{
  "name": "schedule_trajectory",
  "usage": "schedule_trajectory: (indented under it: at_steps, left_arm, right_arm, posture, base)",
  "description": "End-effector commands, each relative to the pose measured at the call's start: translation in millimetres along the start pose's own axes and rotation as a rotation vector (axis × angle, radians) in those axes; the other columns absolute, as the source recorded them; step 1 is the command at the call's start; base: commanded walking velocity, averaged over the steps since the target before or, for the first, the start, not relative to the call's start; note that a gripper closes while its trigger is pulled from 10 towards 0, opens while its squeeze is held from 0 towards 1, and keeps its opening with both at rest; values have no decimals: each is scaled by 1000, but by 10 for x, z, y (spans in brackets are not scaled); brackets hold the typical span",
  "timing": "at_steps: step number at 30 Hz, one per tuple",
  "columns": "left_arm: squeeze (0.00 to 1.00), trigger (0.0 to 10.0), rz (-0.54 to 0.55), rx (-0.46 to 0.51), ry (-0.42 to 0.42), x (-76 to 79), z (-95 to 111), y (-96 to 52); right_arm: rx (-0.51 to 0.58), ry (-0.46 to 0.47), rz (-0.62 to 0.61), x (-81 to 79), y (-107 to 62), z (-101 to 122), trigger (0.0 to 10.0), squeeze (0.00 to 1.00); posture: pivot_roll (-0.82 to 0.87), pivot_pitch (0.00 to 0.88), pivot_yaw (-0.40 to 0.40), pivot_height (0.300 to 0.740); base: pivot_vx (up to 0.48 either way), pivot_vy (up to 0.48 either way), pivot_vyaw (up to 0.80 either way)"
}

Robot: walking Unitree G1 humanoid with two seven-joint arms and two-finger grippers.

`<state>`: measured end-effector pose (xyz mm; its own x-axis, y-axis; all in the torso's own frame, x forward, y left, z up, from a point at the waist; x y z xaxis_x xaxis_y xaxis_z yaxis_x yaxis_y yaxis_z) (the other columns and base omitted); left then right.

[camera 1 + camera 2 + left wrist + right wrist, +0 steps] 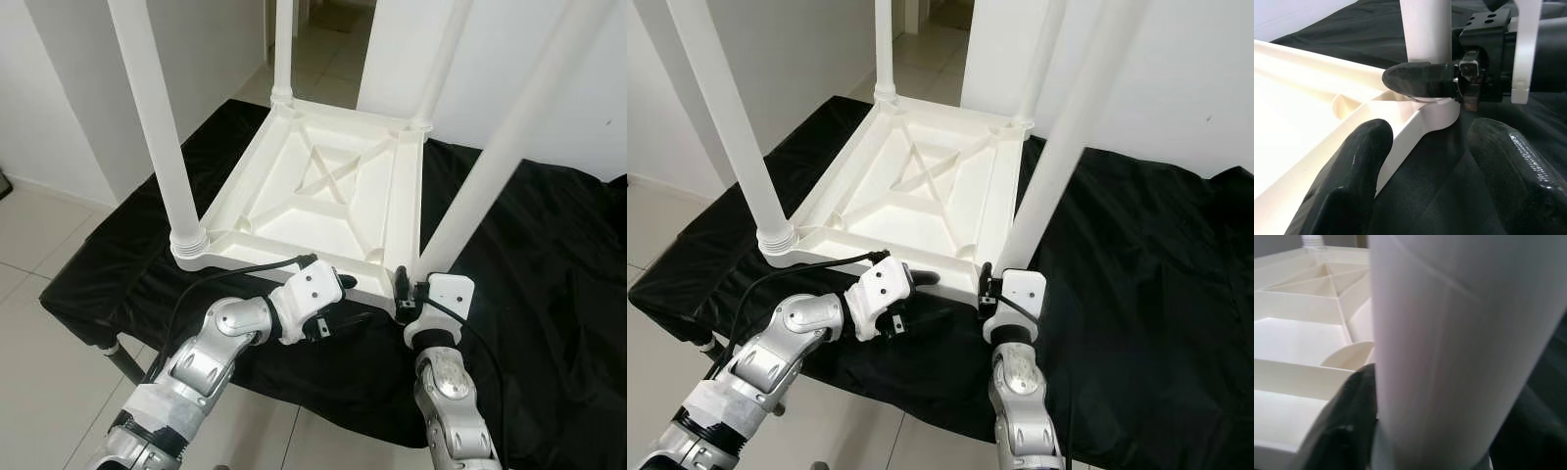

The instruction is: Building children table

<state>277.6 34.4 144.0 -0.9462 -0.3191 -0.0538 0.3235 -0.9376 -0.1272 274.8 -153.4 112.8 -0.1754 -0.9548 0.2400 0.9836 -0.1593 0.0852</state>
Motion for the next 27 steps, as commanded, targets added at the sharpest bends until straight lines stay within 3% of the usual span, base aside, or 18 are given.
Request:
schedule_trajectory:
  at_steps: [1, 2, 9, 14, 16, 17, 18, 19, 23, 26, 27]
  left_arm:
    - [0, 10000, 11, 5, -1, -3, -3, -8]
    - [0, 10000, 25, 17, 0, -11, 5, -9]
    - [0, 10000, 85, 69, -5, -24, 59, 4]
    - [0, 10000, 114, 72, 0, -34, 59, -15]
    - [0, 10000, 114, 72, 0, -34, 59, -15]
    - [0, 10000, 115, 72, 7, -28, 65, -17]
    - [0, 10000, 115, 72, 7, -28, 65, -17]
    - [0, 10000, 115, 67, 14, -14, 62, -24]
    - [0, 10000, 106, 59, 20, 28, 50, -33]
    - [0, 10000, 106, 59, 20, 28, 50, -33]
    - [0, 10000, 91, 53, 12, 66, 47, -35]
  right_arm:
    - [-85, -25, -39, 88, -40, -182, 10000, 910]
    - [-59, -7, -28, 100, -18, -148, 10000, 1000]
    - [31, 13, 21, 180, 40, -46, 10000, 1000]
    - [85, 21, 160, 223, 31, -36, 10000, 992]
    - [85, 21, 160, 223, 31, -36, 10000, 992]
    - [99, 18, 215, 227, 28, -45, 10000, 486]
    - [99, 18, 215, 227, 28, -45, 10000, 486]
    - [112, 13, 289, 253, 33, -67, 10000, 0]
    - [154, -7, 427, 353, 66, -64, 10000, 0]
    - [154, -7, 427, 353, 66, -64, 10000, 0]
    - [173, -21, 499, 413, 115, -32, 10000, 0]
  posture:
    - [30, 93, -70, 740]
    - [30, 93, -70, 740]
    - [34, 89, -88, 740]
    - [39, 91, -96, 740]
    - [39, 91, -96, 740]
    - [39, 89, -97, 740]
    - [39, 89, -97, 740]
    - [38, 87, -98, 740]
    - [44, 86, -99, 740]
    - [44, 86, -99, 740]
    - [52, 85, -94, 740]
  base:
    - [0, 0, 0]
    - [0, 0, 0]
    - [0, 0, 0]
    - [0, 0, 0]
    - [0, 0, 0]
    - [0, 0, 0]
    - [0, 0, 0]
    - [0, 0, 0]
    - [0, 0, 0]
    - [0, 0, 0]
    - [0, 0, 0]
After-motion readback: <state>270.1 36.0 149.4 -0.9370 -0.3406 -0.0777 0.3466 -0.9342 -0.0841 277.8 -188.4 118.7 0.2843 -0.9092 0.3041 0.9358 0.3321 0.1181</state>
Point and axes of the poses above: a point about 5 cm out from each wrist's last joint towards the gripper, its own y axis pointing out of the wrist towards the gripper, its own z axis along the axis of the wrist's last joint, x = y × z, the point moved 1 cm from there along y, pointing out of the wrist towards the gripper, and after that the axes turned 15 degrees about -y, right-handed, at the moved point
